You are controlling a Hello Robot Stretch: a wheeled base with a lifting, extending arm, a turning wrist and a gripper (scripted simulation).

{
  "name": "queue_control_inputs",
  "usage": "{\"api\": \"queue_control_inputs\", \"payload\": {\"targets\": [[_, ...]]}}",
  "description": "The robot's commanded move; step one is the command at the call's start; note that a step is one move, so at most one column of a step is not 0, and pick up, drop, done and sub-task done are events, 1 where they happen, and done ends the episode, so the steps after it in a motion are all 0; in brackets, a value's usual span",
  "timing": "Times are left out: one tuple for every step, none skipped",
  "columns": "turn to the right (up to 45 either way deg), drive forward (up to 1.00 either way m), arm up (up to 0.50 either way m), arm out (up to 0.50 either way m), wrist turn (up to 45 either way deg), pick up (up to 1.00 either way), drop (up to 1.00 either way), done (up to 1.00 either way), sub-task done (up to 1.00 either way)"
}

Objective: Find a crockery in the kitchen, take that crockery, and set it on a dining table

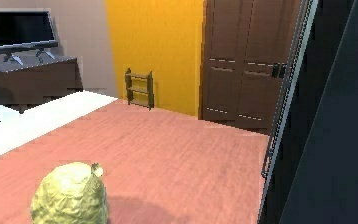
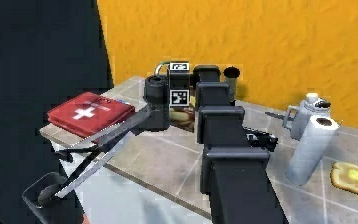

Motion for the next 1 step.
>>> {"api": "queue_control_inputs", "payload": {"targets": [[0.0, 0.00, 0.00, 0.00, -24.0, 0.00, 0.00, 0.00, 0.00]]}}
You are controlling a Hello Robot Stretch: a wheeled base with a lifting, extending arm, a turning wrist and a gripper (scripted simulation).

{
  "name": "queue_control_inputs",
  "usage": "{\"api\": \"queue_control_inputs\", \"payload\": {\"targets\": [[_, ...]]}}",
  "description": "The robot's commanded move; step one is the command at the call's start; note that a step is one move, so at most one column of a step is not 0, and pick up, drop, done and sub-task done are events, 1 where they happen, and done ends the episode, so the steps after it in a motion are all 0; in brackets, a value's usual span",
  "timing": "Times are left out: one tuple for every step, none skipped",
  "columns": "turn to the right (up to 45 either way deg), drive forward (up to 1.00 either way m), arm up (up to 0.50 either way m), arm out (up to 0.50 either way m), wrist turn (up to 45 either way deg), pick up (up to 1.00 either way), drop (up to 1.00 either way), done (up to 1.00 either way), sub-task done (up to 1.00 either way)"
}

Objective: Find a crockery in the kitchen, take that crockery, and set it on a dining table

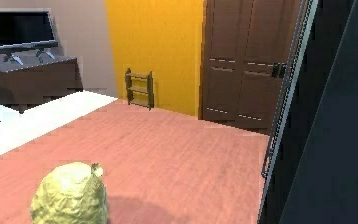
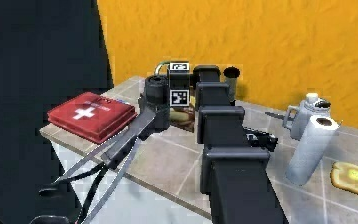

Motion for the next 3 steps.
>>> {"api": "queue_control_inputs", "payload": {"targets": [[0.0, 0.00, 0.00, -0.20, 0.0, 0.00, 0.00, 0.00, 0.00], [-45.0, 0.00, 0.00, 0.00, 0.0, 0.00, 0.00, 0.00, 0.00], [-15.0, 0.00, 0.00, 0.00, 0.0, 0.00, 0.00, 0.00, 0.00]]}}
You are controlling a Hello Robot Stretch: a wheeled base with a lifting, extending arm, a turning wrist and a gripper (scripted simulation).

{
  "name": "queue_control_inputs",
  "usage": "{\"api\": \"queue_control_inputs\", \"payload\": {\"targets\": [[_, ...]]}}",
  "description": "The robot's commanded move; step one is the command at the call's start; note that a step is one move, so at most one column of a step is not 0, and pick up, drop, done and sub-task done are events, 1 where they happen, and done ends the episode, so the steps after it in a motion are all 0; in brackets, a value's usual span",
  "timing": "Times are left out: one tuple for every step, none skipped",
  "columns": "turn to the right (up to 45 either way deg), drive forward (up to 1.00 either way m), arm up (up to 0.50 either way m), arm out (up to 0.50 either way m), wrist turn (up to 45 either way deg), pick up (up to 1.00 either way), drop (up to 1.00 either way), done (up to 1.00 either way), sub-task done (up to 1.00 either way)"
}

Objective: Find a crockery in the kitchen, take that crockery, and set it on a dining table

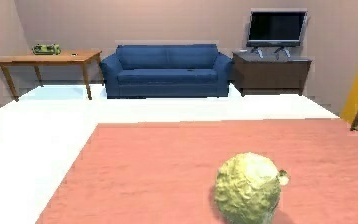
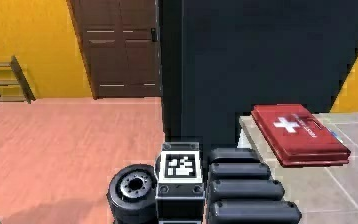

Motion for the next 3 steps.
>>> {"api": "queue_control_inputs", "payload": {"targets": [[0.0, 0.20, 0.00, 0.00, 0.0, 0.00, 0.00, 0.00, 0.00], [-12.0, 0.00, 0.00, 0.00, 0.0, 0.00, 0.00, 0.00, 0.00], [0.0, 0.85, 0.00, 0.00, 0.0, 0.00, 0.00, 0.00, 0.00]]}}
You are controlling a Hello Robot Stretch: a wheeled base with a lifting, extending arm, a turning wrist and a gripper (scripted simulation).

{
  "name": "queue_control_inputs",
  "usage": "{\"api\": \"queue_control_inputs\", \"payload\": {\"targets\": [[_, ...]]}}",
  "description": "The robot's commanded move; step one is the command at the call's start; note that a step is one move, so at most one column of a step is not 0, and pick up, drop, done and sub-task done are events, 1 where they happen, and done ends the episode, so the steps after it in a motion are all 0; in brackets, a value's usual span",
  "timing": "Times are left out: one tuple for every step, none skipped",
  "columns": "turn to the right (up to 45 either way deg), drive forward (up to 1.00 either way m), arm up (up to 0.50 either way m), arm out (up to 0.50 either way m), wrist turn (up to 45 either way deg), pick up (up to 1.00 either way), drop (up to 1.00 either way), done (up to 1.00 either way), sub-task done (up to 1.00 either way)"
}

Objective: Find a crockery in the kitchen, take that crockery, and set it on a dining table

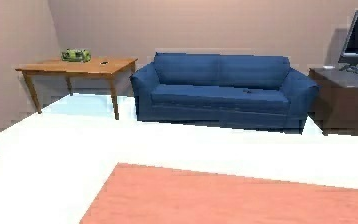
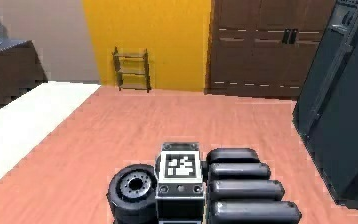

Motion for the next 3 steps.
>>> {"api": "queue_control_inputs", "payload": {"targets": [[-30.0, 0.00, 0.00, 0.00, 0.0, 0.00, 0.00, 0.00, 0.00], [0.0, 1.00, 0.00, 0.00, 0.0, 0.00, 0.00, 0.00, 0.00], [0.0, 1.00, 0.00, 0.00, 0.0, 0.00, 0.00, 0.00, 0.00]]}}
